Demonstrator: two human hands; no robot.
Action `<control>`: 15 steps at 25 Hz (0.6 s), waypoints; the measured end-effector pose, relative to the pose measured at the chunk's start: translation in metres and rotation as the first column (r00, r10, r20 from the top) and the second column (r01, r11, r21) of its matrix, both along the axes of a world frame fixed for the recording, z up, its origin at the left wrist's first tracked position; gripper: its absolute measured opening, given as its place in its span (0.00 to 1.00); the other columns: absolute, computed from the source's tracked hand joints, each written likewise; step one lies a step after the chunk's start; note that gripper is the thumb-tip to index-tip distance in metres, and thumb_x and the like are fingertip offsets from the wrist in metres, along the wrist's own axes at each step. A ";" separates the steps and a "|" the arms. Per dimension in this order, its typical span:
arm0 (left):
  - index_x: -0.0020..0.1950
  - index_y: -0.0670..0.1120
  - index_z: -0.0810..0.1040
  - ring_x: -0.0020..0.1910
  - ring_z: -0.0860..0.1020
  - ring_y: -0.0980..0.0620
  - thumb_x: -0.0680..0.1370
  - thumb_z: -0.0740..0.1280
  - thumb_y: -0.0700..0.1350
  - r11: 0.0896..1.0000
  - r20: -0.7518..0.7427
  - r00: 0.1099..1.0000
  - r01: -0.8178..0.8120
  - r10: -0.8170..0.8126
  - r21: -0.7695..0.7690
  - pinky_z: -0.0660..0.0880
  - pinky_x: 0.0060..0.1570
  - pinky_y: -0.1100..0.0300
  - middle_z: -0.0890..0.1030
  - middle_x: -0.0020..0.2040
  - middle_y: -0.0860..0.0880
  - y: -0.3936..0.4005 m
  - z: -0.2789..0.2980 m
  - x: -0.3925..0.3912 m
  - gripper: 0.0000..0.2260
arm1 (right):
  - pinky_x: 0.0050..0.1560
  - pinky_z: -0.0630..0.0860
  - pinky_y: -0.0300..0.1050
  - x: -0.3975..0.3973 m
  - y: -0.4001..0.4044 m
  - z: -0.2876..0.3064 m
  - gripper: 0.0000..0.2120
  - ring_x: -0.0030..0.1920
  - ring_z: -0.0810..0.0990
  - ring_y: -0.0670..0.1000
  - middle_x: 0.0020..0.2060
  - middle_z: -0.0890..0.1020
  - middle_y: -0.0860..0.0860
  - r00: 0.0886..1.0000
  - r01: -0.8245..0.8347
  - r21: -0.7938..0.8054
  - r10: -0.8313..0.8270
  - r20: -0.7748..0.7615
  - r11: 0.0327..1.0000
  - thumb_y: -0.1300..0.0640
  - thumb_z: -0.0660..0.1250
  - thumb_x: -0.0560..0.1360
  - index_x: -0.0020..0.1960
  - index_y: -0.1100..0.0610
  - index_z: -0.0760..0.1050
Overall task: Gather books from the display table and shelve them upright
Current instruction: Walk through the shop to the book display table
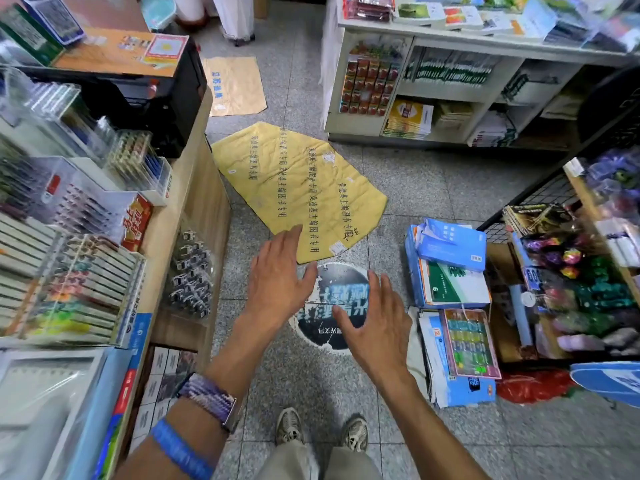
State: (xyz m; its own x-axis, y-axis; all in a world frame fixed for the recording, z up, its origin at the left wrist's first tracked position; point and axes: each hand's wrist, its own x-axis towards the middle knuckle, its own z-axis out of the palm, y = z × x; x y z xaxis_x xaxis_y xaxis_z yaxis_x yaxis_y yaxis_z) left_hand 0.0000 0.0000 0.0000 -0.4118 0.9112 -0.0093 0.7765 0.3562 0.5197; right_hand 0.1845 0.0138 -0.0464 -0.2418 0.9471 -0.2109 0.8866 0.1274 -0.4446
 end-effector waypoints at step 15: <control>0.77 0.61 0.32 0.81 0.43 0.47 0.75 0.59 0.69 0.990 -0.045 0.989 -0.139 0.140 0.023 0.40 0.78 0.41 0.41 0.83 0.50 0.173 0.002 -0.063 0.42 | 0.78 0.49 0.63 -0.055 0.152 -0.014 0.50 0.82 0.45 0.56 0.82 0.40 0.48 0.996 -0.086 -0.067 0.089 0.030 0.994 0.20 0.52 0.68 0.77 0.38 0.28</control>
